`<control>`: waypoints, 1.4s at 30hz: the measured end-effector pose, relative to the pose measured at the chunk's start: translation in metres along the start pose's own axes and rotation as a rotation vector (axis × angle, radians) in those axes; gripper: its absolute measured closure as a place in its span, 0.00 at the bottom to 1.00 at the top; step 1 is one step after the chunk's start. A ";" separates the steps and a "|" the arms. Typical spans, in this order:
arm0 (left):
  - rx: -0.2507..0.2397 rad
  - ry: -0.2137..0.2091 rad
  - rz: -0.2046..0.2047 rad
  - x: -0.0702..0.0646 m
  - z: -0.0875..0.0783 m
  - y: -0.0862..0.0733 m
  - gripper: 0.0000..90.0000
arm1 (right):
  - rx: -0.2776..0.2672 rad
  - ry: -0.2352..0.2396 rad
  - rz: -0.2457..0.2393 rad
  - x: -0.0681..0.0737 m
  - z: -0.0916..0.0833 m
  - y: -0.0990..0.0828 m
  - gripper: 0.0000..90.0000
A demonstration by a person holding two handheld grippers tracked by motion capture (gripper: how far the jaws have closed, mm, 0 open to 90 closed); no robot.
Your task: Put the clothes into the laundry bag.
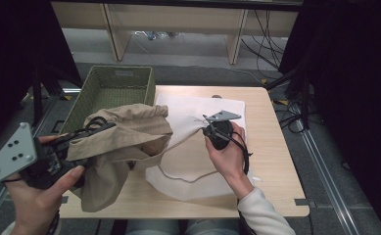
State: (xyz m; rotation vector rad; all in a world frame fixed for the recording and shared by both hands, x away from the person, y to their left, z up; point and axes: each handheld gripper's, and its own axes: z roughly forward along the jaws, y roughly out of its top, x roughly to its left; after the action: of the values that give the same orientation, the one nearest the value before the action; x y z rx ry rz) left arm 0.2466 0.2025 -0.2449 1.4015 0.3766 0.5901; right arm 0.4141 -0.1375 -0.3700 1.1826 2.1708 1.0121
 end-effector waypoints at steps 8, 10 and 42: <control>0.005 -0.105 -0.011 -0.022 -0.005 0.016 0.96 | -0.002 -0.004 0.016 0.001 0.000 0.000 0.98; 0.012 -0.134 -0.002 -0.027 -0.005 0.018 0.96 | -0.002 -0.005 0.020 0.001 0.000 0.000 0.98; 0.290 -0.147 -0.009 -0.032 0.086 -0.046 0.96 | 0.005 0.016 0.002 -0.005 -0.001 0.000 0.98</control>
State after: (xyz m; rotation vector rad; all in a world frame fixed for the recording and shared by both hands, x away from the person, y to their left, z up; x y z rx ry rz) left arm 0.2785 0.1117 -0.2810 1.7096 0.3600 0.4325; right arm 0.4163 -0.1420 -0.3692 1.1830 2.1867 1.0209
